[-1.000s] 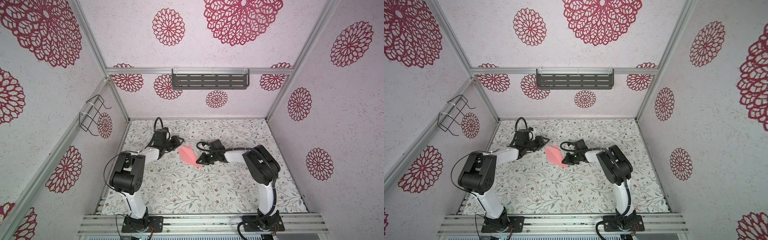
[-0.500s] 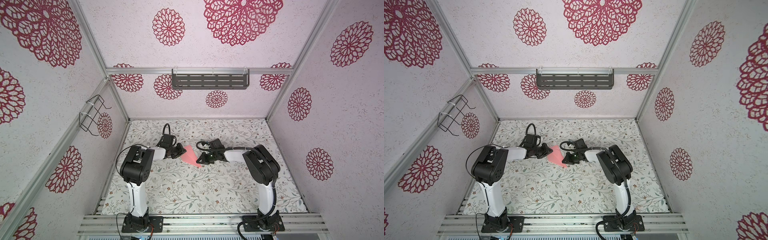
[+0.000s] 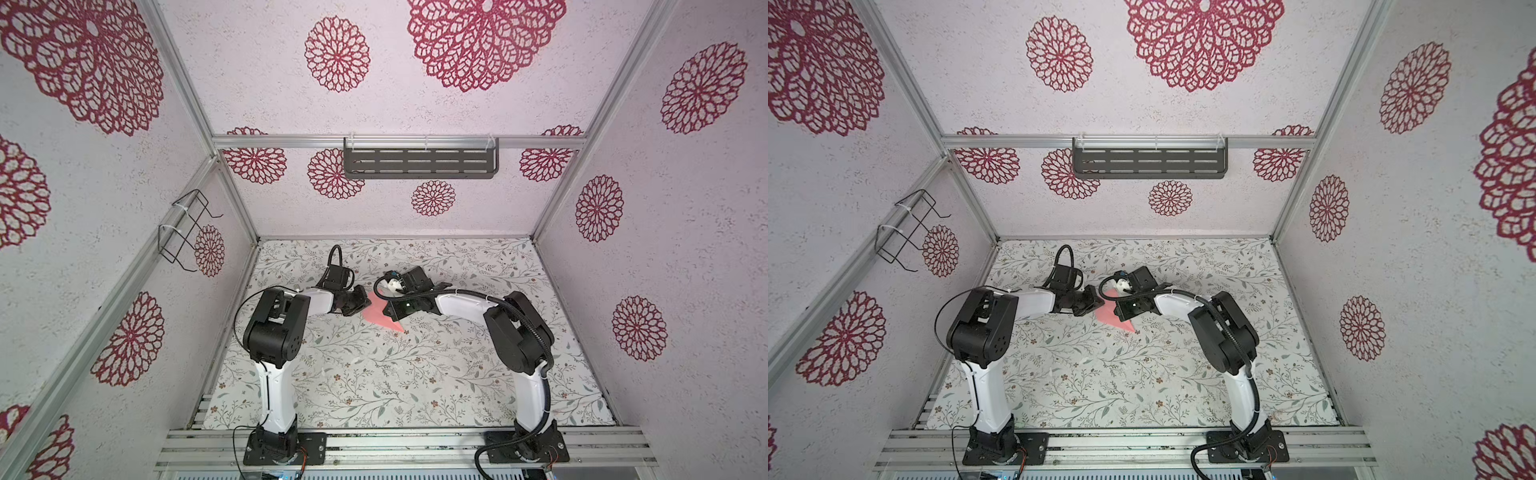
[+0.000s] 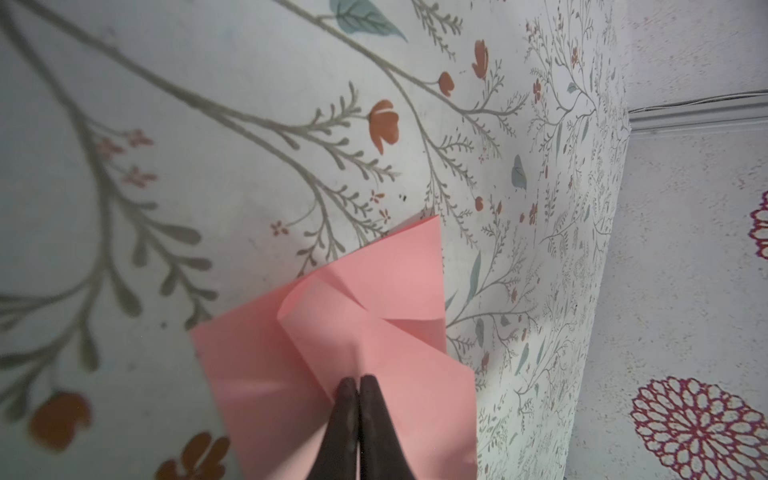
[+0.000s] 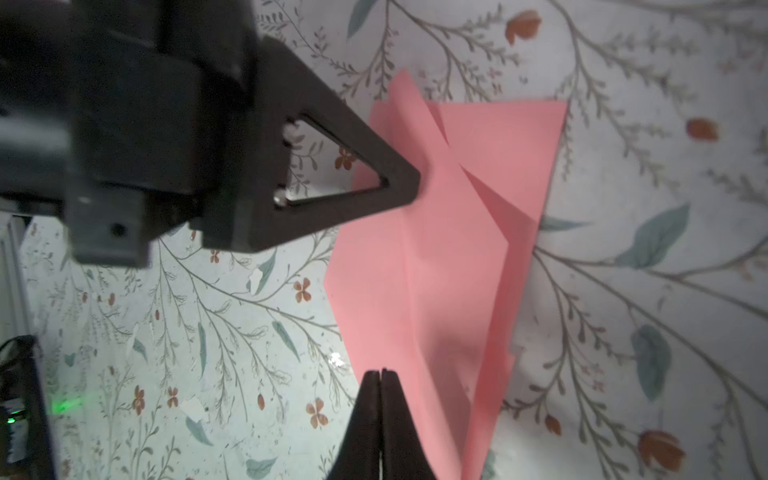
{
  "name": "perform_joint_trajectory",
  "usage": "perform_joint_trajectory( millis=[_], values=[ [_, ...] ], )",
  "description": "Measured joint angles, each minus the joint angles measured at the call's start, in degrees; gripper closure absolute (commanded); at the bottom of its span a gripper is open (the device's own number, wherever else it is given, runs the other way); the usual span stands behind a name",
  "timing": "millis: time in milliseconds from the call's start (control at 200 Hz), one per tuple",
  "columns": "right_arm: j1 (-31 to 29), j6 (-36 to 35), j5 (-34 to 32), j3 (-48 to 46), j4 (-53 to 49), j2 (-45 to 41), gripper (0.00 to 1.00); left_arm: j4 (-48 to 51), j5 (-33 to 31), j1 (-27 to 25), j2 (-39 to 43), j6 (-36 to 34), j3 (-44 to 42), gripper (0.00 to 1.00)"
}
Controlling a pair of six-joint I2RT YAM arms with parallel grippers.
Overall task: Fold a paper plane with a square sheet of paper (pick it up from the middle)
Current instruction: 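Bring the left gripper back toward the right gripper, pressing the folded flaps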
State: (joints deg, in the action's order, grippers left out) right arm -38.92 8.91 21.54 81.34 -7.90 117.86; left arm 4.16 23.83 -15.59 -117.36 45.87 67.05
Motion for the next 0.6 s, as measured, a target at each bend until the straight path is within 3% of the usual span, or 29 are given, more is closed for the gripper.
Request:
perform_joint_trajectory(
  millis=[175,600],
  values=[
    [-0.4,-3.6,-3.5,3.9,-0.2,3.2,0.94,5.4,-1.4,0.0,-0.6,0.1,3.1,0.9],
    [-0.4,-9.4,-5.2,0.8,-4.1,3.3,0.93,14.4,-2.2,0.0,-2.6,1.3,9.2,0.9]
  ],
)
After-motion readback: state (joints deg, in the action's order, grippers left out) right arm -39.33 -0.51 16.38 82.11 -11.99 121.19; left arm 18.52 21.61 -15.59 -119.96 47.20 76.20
